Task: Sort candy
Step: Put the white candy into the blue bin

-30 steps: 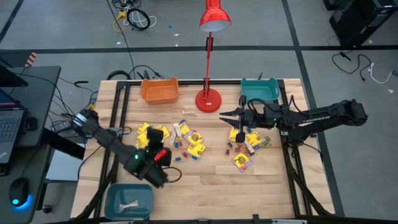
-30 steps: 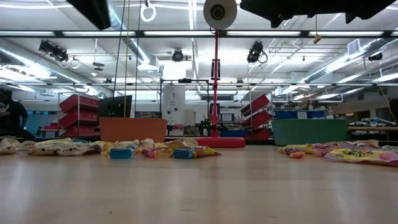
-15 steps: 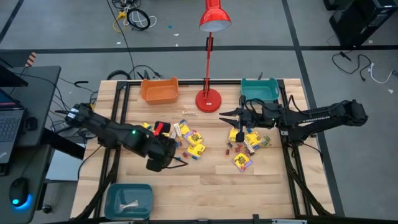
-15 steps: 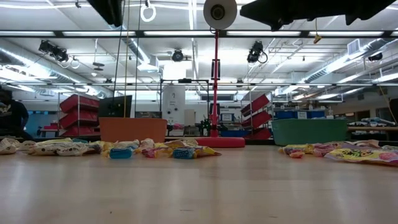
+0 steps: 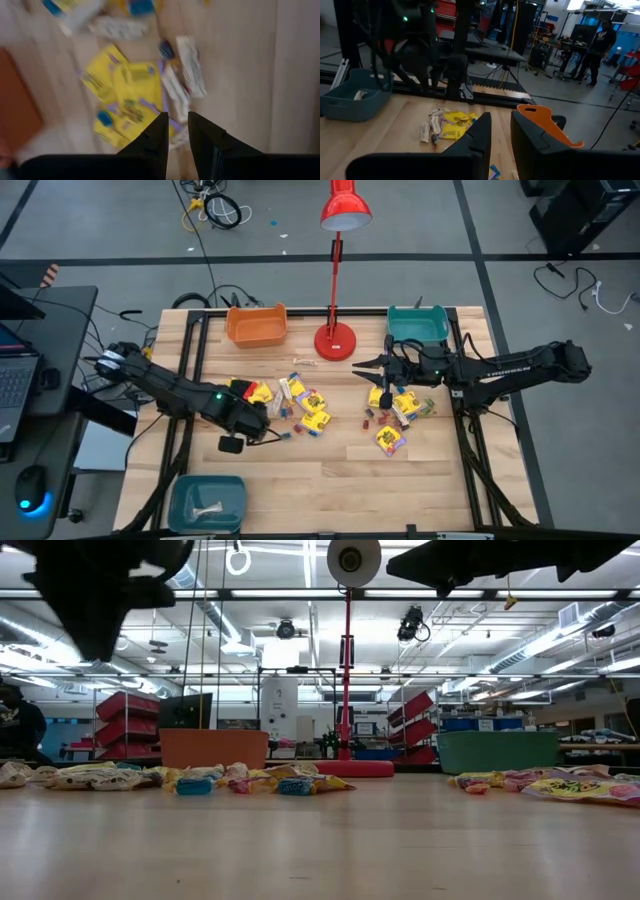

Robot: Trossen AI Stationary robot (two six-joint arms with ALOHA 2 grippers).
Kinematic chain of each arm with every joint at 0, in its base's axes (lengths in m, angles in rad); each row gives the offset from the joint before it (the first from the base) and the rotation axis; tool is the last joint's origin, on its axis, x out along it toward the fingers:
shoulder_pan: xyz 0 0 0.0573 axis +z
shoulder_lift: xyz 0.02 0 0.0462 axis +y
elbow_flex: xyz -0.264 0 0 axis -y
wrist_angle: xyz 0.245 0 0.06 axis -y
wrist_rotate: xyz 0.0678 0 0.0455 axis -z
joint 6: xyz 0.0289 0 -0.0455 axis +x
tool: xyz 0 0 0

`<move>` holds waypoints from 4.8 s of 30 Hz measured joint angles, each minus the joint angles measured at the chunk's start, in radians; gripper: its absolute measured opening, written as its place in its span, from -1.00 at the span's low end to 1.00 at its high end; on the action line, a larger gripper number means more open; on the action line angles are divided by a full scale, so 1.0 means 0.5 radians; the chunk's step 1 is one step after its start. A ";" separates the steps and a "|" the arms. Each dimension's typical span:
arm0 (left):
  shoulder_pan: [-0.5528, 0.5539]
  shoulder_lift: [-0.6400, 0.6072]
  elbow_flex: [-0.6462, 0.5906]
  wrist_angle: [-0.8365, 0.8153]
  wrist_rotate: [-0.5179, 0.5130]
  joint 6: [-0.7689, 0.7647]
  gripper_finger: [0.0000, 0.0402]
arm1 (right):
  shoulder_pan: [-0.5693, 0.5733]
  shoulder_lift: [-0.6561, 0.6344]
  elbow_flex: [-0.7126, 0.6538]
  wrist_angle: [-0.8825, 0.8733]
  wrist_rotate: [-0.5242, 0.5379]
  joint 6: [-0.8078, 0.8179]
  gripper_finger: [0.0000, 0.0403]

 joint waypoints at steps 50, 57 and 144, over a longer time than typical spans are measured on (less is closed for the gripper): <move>-0.059 -0.161 -0.872 0.389 0.187 0.213 -0.62 | 0.000 0.000 0.000 -0.072 -0.001 0.052 -0.70; -0.070 -0.160 -0.872 0.389 0.185 0.212 -0.62 | 0.000 0.000 0.000 -0.088 -0.001 0.066 -0.70; -0.176 -0.125 -0.952 0.612 0.132 -0.087 -0.29 | 0.006 0.000 0.000 -0.172 -0.004 0.064 -0.70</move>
